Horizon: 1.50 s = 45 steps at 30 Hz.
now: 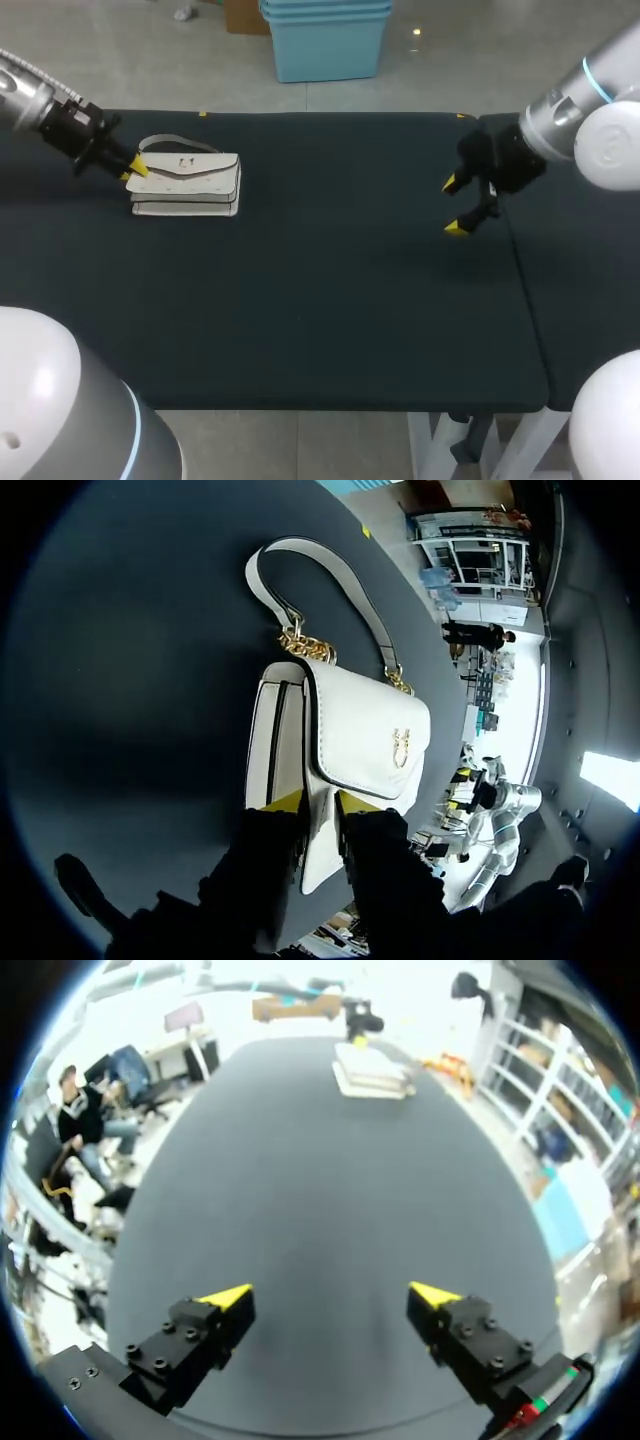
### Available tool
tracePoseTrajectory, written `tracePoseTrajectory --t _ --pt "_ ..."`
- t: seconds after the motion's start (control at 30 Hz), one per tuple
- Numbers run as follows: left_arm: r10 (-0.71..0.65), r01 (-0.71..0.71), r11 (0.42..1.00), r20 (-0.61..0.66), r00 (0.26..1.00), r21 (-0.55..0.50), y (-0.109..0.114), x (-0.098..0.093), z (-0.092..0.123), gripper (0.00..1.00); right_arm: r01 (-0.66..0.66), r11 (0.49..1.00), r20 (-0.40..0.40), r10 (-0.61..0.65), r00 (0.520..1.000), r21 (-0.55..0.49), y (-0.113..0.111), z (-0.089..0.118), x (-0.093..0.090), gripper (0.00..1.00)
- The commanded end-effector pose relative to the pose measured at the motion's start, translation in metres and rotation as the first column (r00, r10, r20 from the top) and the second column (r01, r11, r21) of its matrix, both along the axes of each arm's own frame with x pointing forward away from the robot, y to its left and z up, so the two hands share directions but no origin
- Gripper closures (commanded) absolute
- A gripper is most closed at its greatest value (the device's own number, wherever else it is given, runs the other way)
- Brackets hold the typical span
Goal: Pick up the bag, open it, inspect its contents, close it, and place it on the opposite side
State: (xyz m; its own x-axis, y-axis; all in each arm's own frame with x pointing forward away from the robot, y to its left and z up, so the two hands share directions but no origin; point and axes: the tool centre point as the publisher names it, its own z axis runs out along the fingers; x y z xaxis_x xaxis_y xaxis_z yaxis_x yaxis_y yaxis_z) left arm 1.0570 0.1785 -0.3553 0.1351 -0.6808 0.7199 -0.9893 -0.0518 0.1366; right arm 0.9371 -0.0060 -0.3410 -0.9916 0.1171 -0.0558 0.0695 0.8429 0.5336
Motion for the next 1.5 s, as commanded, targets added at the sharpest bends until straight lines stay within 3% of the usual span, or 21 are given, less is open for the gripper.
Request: tracePoseTrajectory --t 0.03,0.17,0.3,0.5,0.97,1.0,1.07,1.1,1.5 --pt "0.005 -0.005 1.000 0.010 1.000 0.011 0.004 -0.011 0.010 0.54 -0.002 1.000 -0.001 0.002 1.000 0.002 0.000 0.000 0.000 0.00" --pt "-0.005 0.005 1.000 0.006 1.000 0.017 0.009 -0.017 0.019 0.64 -0.002 1.000 -0.001 0.002 1.000 0.002 0.000 0.000 0.000 0.00" --pt "-0.033 0.033 0.999 -0.007 0.999 0.038 0.010 -0.017 0.020 0.67 -0.002 1.000 -0.001 0.002 1.000 0.002 0.000 0.000 0.000 0.00" --pt "-0.068 0.071 0.995 -0.049 0.996 0.068 0.004 -0.009 0.008 0.62 -0.002 1.000 -0.001 0.002 1.000 0.002 0.000 0.000 0.000 0.00" --pt "-0.062 0.068 0.994 -0.074 0.995 0.080 0.014 0.007 -0.003 0.72 -0.002 1.000 -0.001 0.002 1.000 0.002 0.000 0.000 0.000 0.00" --pt "-0.065 0.071 0.995 -0.075 0.995 0.076 0.013 0.006 -0.003 0.76 -0.002 1.000 -0.001 0.002 1.000 0.002 0.000 0.000 0.000 0.00" --pt "-0.073 0.078 0.994 -0.074 0.995 0.070 0.011 0.005 -0.004 0.98 -0.002 1.000 -0.001 0.002 1.000 0.002 0.000 0.000 0.000 0.00" --pt "-0.079 0.084 0.994 -0.075 0.994 0.063 0.010 0.004 -0.004 1.00 -0.002 1.000 -0.001 0.002 1.000 0.002 0.000 0.000 0.000 0.00" --pt "-0.117 0.120 0.991 -0.051 0.992 0.059 -0.024 -0.023 0.000 1.00 -0.002 1.000 -0.001 0.002 1.000 0.002 0.000 0.000 0.000 0.00"
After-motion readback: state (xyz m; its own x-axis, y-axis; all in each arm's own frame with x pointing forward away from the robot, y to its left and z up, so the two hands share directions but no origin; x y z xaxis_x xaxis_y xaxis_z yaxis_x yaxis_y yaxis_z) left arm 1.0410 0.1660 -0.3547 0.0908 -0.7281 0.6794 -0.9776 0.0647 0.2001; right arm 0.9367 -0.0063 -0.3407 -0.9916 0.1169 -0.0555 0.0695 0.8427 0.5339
